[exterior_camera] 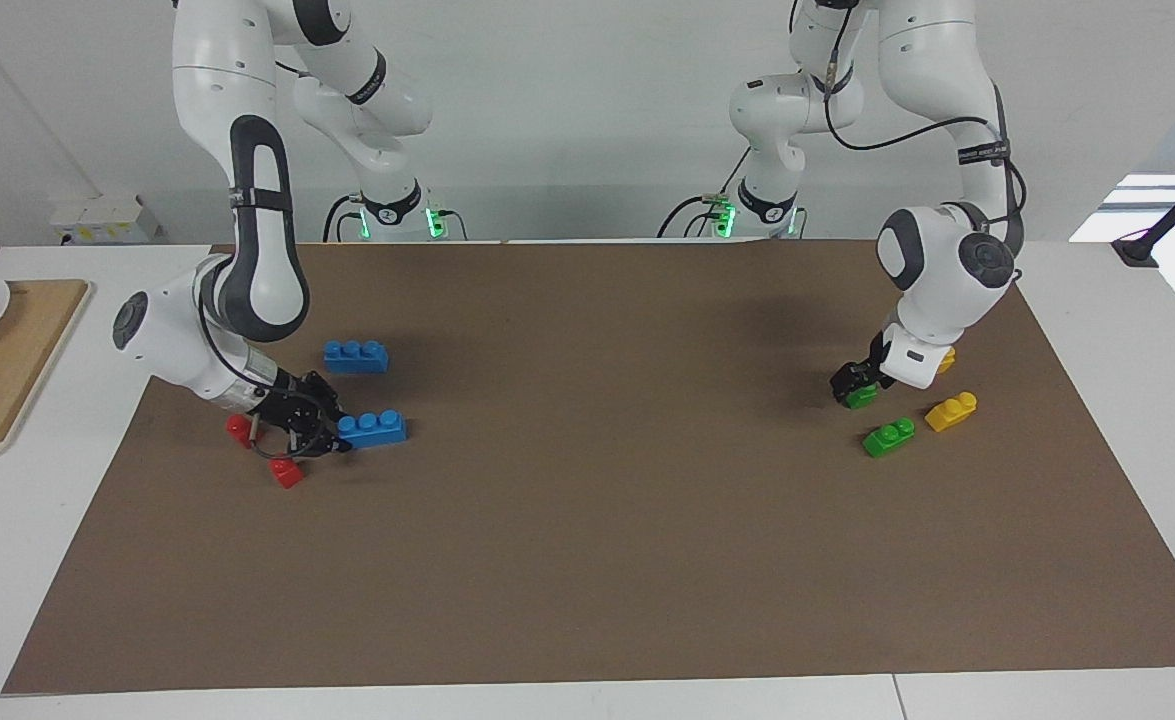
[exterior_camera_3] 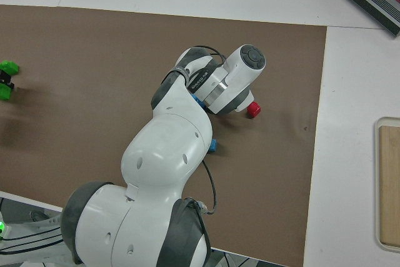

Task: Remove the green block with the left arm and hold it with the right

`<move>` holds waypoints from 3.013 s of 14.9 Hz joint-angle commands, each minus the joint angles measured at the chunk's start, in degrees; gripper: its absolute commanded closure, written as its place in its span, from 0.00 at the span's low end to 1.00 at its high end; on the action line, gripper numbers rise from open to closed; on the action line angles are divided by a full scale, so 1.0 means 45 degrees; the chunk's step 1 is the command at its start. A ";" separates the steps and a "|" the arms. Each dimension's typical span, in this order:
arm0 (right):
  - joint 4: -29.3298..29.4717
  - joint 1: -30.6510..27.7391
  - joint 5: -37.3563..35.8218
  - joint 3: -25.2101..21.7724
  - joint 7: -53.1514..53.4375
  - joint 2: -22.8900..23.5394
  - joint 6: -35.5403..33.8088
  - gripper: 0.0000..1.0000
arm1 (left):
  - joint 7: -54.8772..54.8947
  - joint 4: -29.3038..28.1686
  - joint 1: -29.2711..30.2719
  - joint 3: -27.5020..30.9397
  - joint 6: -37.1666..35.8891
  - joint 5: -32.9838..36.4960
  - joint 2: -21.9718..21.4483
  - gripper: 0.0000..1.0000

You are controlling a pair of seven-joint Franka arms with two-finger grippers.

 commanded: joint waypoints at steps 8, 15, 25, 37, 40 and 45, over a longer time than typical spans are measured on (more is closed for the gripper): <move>0.0570 -0.0041 -0.0268 0.0106 0.0324 -0.1244 -0.1425 0.14 | -0.0035 0.1131 0.0146 0.0007 -0.2503 0.0196 -0.2081 0.00; 0.3748 -0.0041 -0.3775 0.0241 -0.0195 -0.2281 -0.4997 0.09 | 0.0063 0.4312 0.0030 -0.0032 -0.5800 0.0662 -0.1596 0.00; 0.6019 0.0721 -0.6555 0.0360 -0.9234 -0.3492 -0.7112 0.04 | 0.0102 0.5761 -0.0186 -0.0091 -0.7190 0.0723 -0.1068 0.00; 0.6274 0.0741 -0.7436 0.0535 -1.1607 -0.3531 -0.7424 0.04 | 0.0102 0.5817 -0.0536 -0.0091 -0.7015 0.0762 -0.1596 0.00; 0.6274 0.0741 -0.7436 0.0535 -1.1607 -0.3531 -0.7561 0.04 | 0.0141 0.6267 -0.0537 -0.0111 -0.7209 0.0743 -0.1595 0.00; 0.6235 0.0721 -0.7456 0.0633 -1.1607 -0.3629 -0.7620 0.00 | 0.0161 0.6307 -0.0557 -0.0072 -0.7424 0.0781 -0.1635 0.00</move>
